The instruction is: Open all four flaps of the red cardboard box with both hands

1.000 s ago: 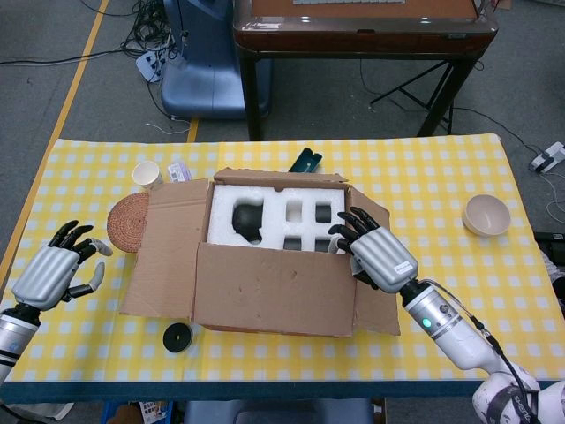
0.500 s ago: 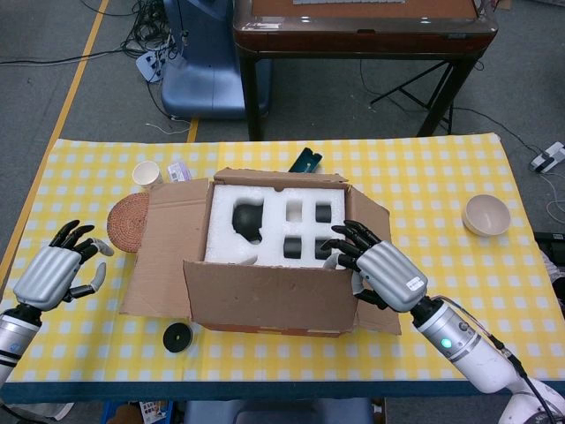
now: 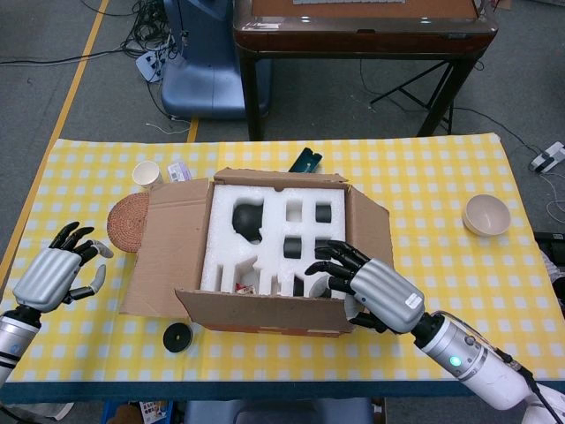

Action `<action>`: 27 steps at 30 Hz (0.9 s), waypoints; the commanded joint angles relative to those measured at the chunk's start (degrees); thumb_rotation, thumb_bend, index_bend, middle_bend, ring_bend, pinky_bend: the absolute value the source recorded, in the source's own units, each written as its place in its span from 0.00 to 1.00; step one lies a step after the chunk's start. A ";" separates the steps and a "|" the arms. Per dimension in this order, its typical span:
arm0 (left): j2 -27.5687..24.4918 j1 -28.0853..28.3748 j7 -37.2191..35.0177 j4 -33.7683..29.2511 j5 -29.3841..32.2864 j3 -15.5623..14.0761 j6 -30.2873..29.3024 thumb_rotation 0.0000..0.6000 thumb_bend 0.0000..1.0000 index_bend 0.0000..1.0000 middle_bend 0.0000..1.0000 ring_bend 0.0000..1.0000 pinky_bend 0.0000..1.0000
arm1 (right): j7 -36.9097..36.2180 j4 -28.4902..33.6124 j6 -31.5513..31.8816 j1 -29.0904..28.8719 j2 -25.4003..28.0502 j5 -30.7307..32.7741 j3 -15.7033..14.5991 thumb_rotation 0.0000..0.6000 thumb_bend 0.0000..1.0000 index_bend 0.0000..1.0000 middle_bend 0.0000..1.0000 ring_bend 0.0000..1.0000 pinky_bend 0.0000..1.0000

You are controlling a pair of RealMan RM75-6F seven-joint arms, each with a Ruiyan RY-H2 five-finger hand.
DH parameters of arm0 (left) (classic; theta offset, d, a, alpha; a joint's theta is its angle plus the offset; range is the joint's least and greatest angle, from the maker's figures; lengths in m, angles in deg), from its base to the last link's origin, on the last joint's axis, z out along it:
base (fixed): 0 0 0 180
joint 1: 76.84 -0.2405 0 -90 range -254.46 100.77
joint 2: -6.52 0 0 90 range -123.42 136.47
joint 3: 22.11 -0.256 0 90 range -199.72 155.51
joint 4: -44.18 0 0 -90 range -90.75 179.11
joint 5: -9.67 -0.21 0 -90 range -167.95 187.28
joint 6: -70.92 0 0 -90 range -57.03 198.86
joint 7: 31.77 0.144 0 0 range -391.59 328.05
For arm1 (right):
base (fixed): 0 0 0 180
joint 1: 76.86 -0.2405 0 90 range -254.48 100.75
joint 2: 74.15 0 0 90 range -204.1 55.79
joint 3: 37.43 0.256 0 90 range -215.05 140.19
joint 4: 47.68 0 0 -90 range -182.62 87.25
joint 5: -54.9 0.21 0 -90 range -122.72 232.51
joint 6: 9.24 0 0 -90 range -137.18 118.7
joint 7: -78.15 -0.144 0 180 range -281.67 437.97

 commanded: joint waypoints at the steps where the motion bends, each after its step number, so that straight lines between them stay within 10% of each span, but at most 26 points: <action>1: -0.07 0.08 0.08 -0.19 -0.11 0.02 0.01 0.17 0.55 0.44 0.35 0.12 0.00 | -1.48 0.84 -0.06 -0.08 1.02 -1.45 -0.21 1.00 1.00 0.38 0.23 0.07 0.00; 27: -1.08 0.37 0.29 -0.97 -0.11 0.28 0.01 0.17 0.55 0.44 0.35 0.12 0.00 | -16.84 3.85 -4.49 -4.30 5.29 -13.63 -5.12 1.00 1.00 0.35 0.22 0.07 0.00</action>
